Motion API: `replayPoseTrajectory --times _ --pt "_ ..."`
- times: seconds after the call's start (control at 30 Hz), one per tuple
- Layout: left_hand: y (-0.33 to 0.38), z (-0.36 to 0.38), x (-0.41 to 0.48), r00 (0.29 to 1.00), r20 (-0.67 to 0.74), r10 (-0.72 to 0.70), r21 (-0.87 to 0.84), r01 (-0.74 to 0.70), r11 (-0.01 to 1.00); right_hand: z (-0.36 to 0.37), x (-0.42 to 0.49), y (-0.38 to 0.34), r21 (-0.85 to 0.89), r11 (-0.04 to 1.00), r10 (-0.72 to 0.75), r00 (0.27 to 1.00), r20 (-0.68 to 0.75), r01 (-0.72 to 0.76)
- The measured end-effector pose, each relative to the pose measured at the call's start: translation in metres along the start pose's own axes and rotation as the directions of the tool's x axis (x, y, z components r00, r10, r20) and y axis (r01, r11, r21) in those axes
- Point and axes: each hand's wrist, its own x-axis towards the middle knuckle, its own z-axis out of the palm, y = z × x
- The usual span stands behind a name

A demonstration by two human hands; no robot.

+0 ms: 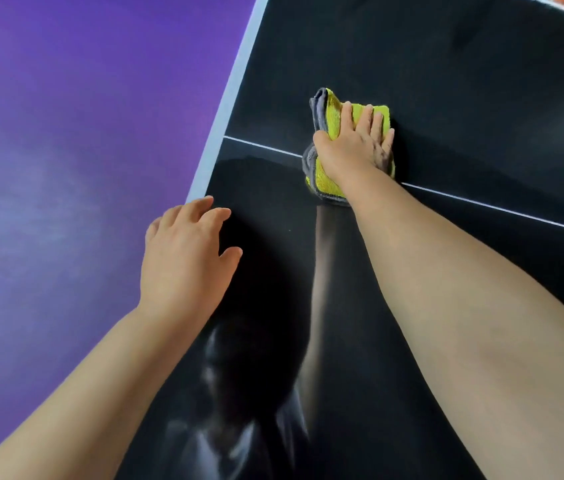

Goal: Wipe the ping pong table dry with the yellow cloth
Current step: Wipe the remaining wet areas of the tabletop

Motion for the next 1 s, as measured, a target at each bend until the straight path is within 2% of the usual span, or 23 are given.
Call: replayPoseTrajectory --times 0.17,0.33,0.6,1.0 --pt "-0.063 -0.021 -0.001 1.0 -0.002 -0.031 0.03 0.031 0.999 0.011 -0.009 -0.088 -0.023 0.977 -0.213 0.977 0.027 0.213" --pt "-0.107 -0.043 -0.014 0.998 -0.011 -0.062 0.025 0.062 0.998 0.014 -0.039 -0.12 -0.039 0.929 -0.364 0.928 0.072 0.368" --pt "-0.13 -0.07 -0.053 0.998 -0.001 -0.068 -0.036 0.068 0.997 0.02 -0.145 -0.132 -0.046 0.824 -0.556 0.821 0.128 0.565" --pt "-0.158 -0.109 -0.185 0.993 0.079 -0.085 -0.018 0.086 0.996 0.03 -0.341 -0.104 -0.144 0.694 -0.665 0.705 0.247 0.705"
